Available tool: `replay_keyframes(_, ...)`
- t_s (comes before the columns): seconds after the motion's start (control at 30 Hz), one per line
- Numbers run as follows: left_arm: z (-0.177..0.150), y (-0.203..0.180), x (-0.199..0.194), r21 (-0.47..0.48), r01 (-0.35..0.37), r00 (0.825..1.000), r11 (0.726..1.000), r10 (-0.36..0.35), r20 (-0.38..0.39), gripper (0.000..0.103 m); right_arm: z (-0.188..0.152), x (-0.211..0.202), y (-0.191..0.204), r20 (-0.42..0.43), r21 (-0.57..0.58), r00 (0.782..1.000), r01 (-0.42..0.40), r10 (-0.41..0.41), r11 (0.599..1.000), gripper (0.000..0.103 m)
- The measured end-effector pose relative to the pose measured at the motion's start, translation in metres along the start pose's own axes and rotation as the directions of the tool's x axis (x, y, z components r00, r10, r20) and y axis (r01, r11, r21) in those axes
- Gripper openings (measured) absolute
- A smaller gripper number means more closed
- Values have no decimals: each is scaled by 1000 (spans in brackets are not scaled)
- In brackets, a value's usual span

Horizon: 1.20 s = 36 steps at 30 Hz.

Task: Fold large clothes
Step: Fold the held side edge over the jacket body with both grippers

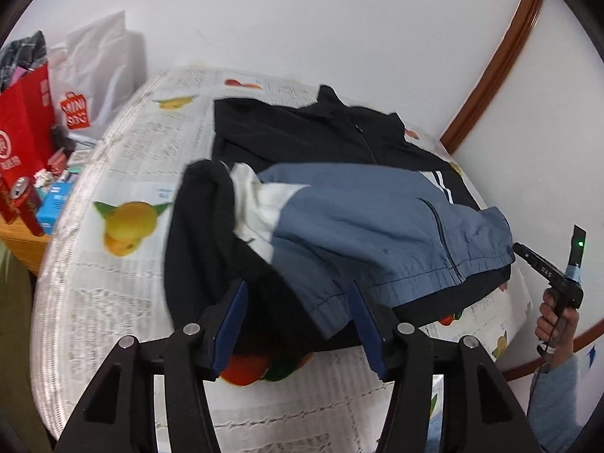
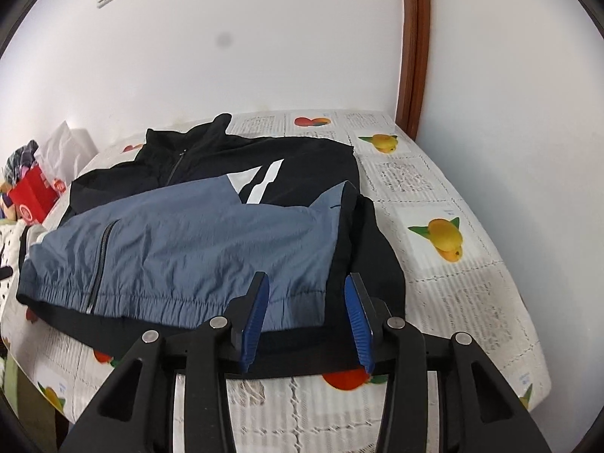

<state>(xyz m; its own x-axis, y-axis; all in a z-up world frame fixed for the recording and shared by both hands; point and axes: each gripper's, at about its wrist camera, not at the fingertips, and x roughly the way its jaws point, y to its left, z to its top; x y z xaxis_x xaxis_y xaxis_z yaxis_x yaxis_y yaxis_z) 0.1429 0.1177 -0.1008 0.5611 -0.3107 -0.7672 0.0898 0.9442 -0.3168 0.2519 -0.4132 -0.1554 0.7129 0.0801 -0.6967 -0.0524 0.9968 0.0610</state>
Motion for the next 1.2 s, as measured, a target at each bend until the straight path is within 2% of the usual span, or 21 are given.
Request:
replay_keyframes(0.13, -5, 3, 21, -14, -10, 997, 1000, 9, -81, 56, -5, 17, 0, -41, -2, 998, 53, -53, 999, 42)
replay_keyframes(0.3, -16, 1, 30, 8, -12, 991, 1000, 13, -131, 56, -16, 28, 1, -69, -9, 996, 53, -54, 999, 42)
replay_keyframes(0.4, -18, -7, 26, 34, -7, 993, 999, 11, -120, 53, -18, 24, 8, -52, -47, 997, 58, -60, 997, 27)
replay_keyframes(0.43, -17, -9, 24, 41, -2, 993, 999, 7, -114, 48, -17, 19, 11, -38, -66, 998, 54, -57, 996, 23)
replay_keyframes(0.47, -17, -12, 21, 49, -10, 995, 999, 15, -99, 38, -16, 15, 13, -22, -72, 998, 52, -53, 996, 19)
replay_keyframes(0.53, -14, -14, 16, 68, -20, 997, 997, 26, -75, 29, -12, 2, 16, 22, -75, 999, 26, -24, 997, 12)
replay_keyframes(0.63, -6, -16, 6, 84, -17, 1000, 996, 19, -25, 21, -6, -12, 18, 64, -67, 998, -26, 30, 997, 8)
replay_keyframes(0.8, 13, -12, -6, 71, -3, 999, 997, -1, 46, 8, 9, -20, 18, 107, -28, 992, -65, 68, 997, 7)
replay_keyframes(0.97, 36, -16, -5, 81, -10, 994, 997, 1, 111, 7, 30, -18, 11, 142, 59, 984, -114, 105, 992, 7)
replay_keyframes(1.2, 77, -11, 9, 71, -22, 986, 997, 10, 169, 7, 64, 2, 10, 174, 114, 979, -131, 110, 985, 7)
